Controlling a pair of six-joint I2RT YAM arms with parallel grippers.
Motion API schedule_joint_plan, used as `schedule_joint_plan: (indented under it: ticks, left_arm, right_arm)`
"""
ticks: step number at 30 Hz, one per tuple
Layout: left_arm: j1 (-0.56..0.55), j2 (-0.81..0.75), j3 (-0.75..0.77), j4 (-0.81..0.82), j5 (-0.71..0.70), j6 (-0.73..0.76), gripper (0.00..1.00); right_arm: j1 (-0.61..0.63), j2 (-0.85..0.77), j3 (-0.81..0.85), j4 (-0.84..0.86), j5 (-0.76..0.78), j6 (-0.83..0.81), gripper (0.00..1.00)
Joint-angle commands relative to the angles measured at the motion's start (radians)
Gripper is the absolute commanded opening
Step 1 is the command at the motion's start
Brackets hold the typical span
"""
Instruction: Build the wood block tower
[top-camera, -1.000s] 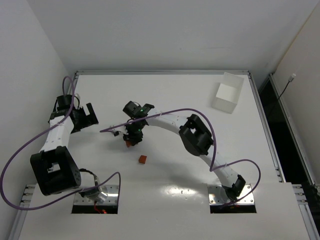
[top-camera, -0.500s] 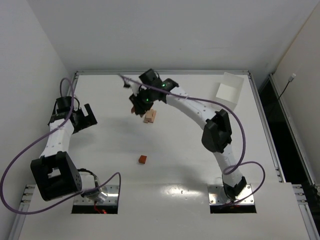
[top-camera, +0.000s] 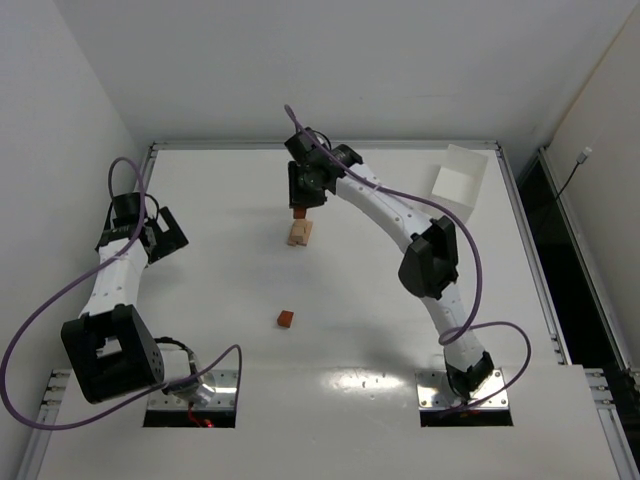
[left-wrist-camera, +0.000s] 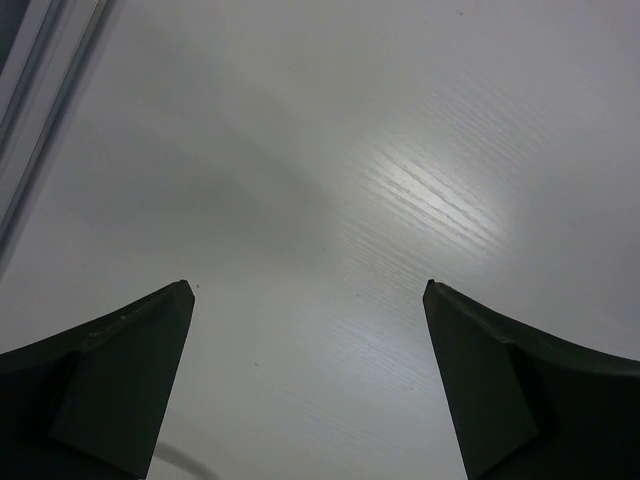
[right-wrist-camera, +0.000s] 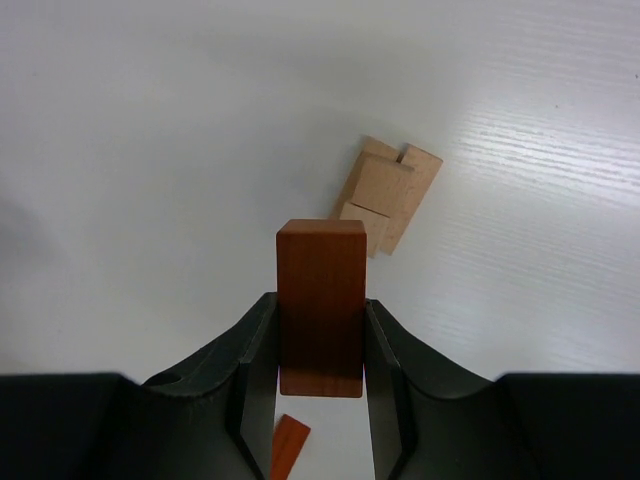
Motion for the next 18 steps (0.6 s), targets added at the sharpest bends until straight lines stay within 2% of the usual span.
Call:
schedule_joint_plan:
  ticks: [1,11,18]
  left_arm:
    - [0.008,-0.021,-0.001,0.026,-0.014,-0.019,1.00]
    - [0.008,-0.030,-0.021,0.036,-0.003,-0.019,1.00]
    - [0.008,-0.030,-0.021,0.036,-0.003,-0.019,1.00]
  right_arm:
    - [0.023,0.007,0.039,0.019,0.086,0.132,0.00]
    - [0.050,0.029,0.001,0.083,0.286,0.245,0.00]
    - [0.061,0.070,-0.019,0.139,0.340,0.290,0.00]
